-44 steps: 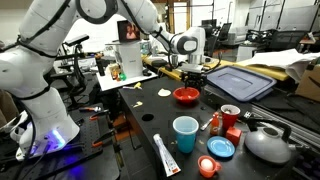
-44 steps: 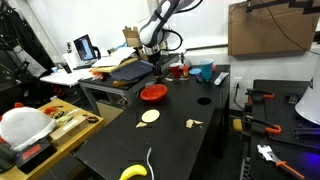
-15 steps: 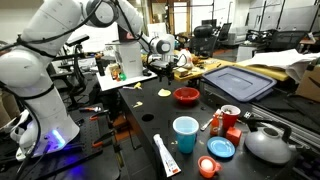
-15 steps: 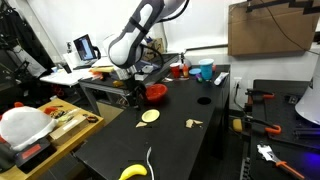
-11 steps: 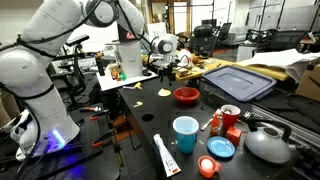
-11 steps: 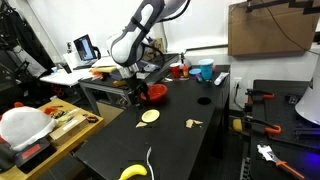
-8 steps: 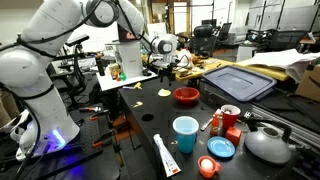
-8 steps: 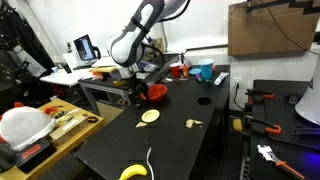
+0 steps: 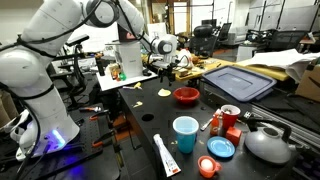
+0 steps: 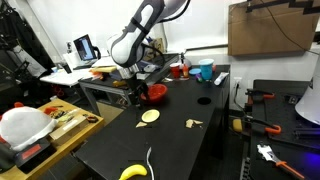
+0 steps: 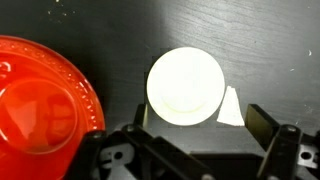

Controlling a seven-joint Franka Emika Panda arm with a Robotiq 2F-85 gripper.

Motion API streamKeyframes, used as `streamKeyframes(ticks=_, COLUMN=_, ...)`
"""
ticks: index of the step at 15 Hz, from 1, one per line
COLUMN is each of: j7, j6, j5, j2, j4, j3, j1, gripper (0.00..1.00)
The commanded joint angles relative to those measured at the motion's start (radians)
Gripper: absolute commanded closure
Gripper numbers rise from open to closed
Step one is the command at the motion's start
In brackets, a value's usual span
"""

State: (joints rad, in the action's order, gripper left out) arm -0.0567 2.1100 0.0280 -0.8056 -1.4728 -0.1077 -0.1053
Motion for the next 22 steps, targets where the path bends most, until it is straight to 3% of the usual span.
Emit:
streamKeyframes(ticks=1, j7=0.034, j6=0.032, j5=0.008, j2=0.019, j4=-0.029, j3=0.019, j1=-0.025, gripper=0.0)
streamKeyframes(ticks=6, j7=0.194, j6=0.136, j5=0.009, j2=0.073, j4=-0.119, j3=0.034, j1=-0.095, gripper=0.0)
streamKeyframes(ticks=11, j7=0.493, j6=0.198, j5=0.042, j2=0.145, j4=-0.231, j3=0.088, j1=-0.237, gripper=0.0)
streamKeyframes(ticks=15, j7=0.725, j6=0.181, j5=0.057, j2=0.198, j4=-0.288, j3=0.117, j1=-0.335, gripper=0.0)
streamKeyframes(ticks=22, j7=0.972, j6=0.21, j5=0.038, j2=0.238, j4=-0.357, j3=0.07, j1=-0.39, gripper=0.0)
